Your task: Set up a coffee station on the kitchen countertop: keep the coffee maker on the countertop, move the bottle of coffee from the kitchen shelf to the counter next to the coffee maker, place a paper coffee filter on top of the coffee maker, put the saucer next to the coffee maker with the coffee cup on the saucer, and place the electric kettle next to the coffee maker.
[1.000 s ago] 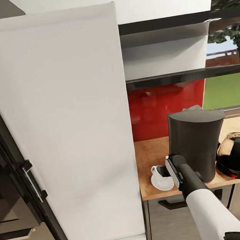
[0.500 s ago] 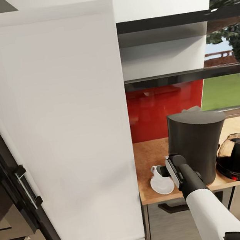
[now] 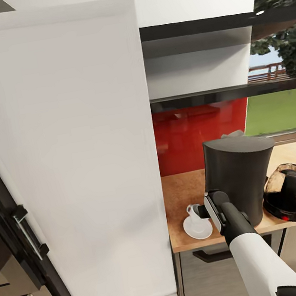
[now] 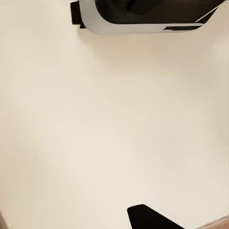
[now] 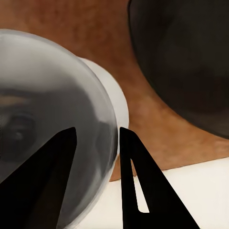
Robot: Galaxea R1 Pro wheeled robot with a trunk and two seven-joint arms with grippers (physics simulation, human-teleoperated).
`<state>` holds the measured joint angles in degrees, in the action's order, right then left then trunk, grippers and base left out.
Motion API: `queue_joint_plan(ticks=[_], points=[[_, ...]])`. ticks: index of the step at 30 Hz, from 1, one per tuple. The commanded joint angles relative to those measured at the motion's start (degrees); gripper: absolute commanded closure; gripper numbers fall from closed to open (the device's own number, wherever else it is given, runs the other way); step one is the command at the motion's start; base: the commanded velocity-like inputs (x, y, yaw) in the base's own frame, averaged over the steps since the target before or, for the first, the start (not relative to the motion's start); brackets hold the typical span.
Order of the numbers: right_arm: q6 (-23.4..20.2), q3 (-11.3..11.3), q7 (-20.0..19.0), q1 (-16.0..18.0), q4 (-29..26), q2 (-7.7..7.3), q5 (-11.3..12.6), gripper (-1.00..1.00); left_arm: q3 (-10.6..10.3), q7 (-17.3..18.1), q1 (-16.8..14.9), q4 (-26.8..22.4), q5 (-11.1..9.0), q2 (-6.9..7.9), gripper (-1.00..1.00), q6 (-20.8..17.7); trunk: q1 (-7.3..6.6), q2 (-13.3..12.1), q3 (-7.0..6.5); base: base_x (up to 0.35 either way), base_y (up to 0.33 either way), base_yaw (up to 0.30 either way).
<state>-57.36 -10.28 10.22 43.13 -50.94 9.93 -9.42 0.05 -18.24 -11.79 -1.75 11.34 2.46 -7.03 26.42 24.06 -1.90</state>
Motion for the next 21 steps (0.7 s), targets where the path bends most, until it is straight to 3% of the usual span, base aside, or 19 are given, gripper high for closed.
queue_joint_plan(ticks=[1,6,11,21], points=[[-0.21,-0.18,-0.29,0.03,-0.04,0.07,-0.51,1.0,0.03,-0.07,0.01,-0.1,0.5,0.0,-1.0,-0.44,0.24,0.47,0.28,0.0,0.0,0.0],[-0.32,-0.18,0.36,0.03,-0.04,0.07,-0.58,1.0,0.04,-0.04,0.01,-0.1,0.44,0.0,-1.0,-0.48,0.9,1.67,1.23,0.0,0.0,0.0],[-0.29,-0.06,8.55,0.03,0.05,0.07,-0.44,1.0,0.04,-0.04,0.01,-0.1,0.59,0.0,-1.0,-0.52,0.9,1.67,1.32,0.0,0.0,0.0],[-0.29,0.0,9.12,0.03,0.2,0.07,-0.43,1.0,0.06,0.2,0.01,-0.1,0.45,0.05,-1.0,-0.54,0.9,1.67,1.32,0.0,0.0,0.0]])
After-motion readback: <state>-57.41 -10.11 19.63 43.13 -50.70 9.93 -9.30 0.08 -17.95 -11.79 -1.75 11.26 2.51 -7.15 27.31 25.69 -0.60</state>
